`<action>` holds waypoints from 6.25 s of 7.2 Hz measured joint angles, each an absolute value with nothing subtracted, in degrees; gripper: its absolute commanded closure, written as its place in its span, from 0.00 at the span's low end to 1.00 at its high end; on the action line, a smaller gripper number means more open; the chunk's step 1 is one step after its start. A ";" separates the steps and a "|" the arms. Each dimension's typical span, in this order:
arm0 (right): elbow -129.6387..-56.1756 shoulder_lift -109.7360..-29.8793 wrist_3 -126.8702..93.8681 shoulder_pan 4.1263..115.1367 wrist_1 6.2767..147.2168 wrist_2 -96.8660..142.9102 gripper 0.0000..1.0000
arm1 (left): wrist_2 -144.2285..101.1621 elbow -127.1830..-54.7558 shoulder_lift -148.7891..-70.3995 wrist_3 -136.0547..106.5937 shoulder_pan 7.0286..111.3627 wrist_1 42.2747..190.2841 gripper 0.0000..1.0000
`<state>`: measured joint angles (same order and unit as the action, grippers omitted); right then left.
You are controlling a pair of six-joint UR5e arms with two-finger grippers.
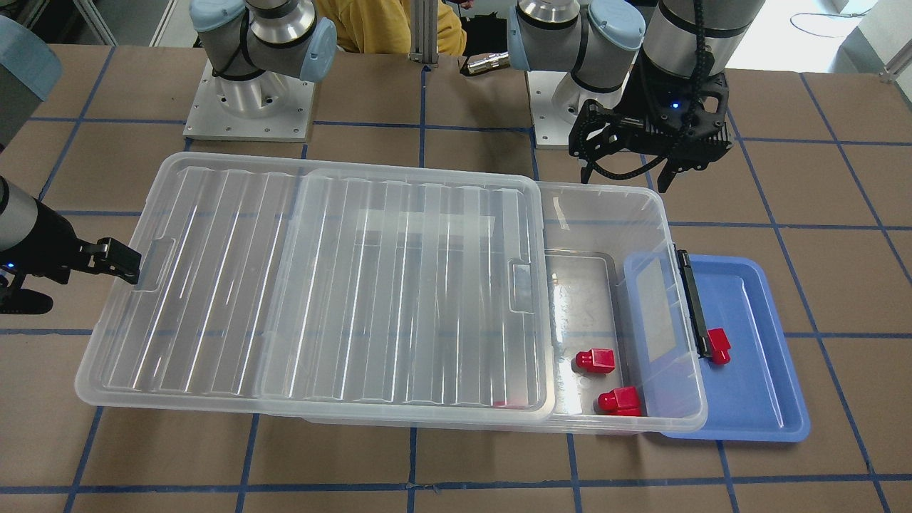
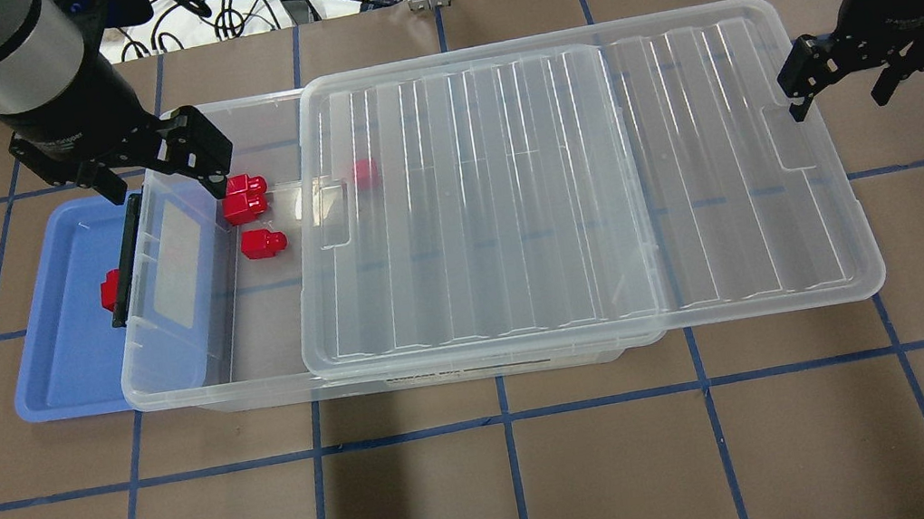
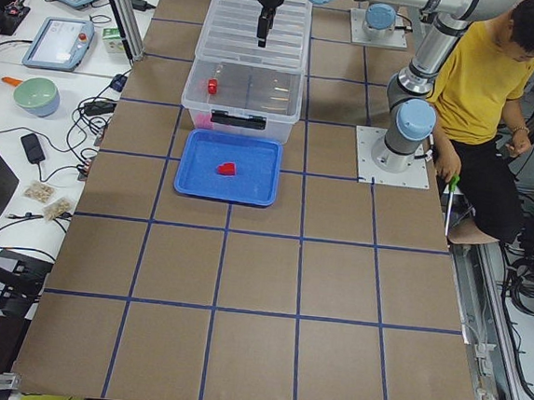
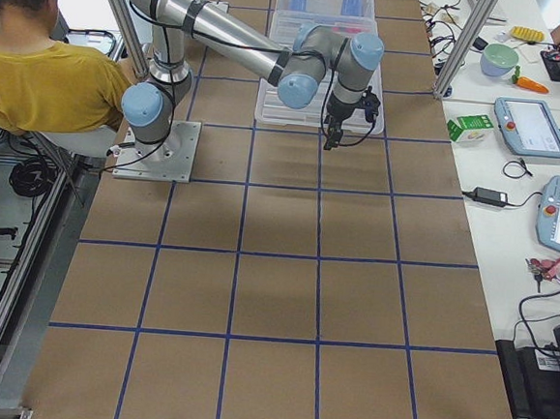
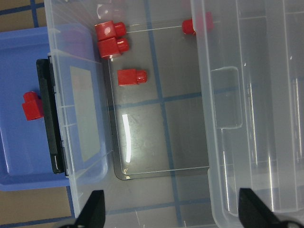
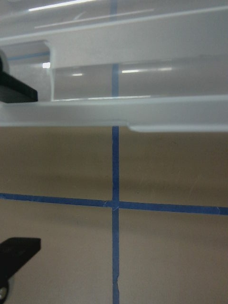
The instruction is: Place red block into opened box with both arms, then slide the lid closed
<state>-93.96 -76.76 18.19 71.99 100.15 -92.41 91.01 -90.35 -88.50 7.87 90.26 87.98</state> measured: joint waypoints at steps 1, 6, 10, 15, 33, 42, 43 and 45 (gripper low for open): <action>-93.94 -76.90 18.13 71.99 100.09 -92.40 0.00 | 90.99 -90.35 -88.50 7.89 90.26 87.98 0.00; -93.21 -85.54 17.25 72.76 94.69 -91.52 0.00 | 91.08 -90.33 -88.48 7.91 90.26 88.04 0.00; -92.08 -89.21 10.32 76.08 90.43 -91.44 0.00 | 90.67 -90.82 -88.78 15.14 84.31 89.13 0.00; -92.43 -88.95 3.01 82.42 90.49 -91.59 0.00 | 84.45 -94.03 -95.94 36.07 64.64 86.03 0.00; -92.58 -90.83 2.23 86.57 90.71 -92.23 0.00 | 83.92 -102.89 -116.67 18.65 59.74 57.65 1.00; -92.64 -90.79 2.18 86.57 90.88 -92.20 0.00 | 88.96 -93.18 -98.77 9.13 79.15 80.95 1.00; -92.64 -90.79 2.16 86.57 90.88 -92.20 0.00 | 88.92 -95.24 -98.44 6.44 82.80 80.43 1.00; -92.61 -90.73 2.22 86.57 91.48 -92.20 0.00 | 88.79 -100.71 -99.40 5.02 85.21 74.62 1.00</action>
<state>-92.61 -90.73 2.22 86.57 91.48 -92.20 88.79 -100.71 -99.40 5.02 85.21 74.62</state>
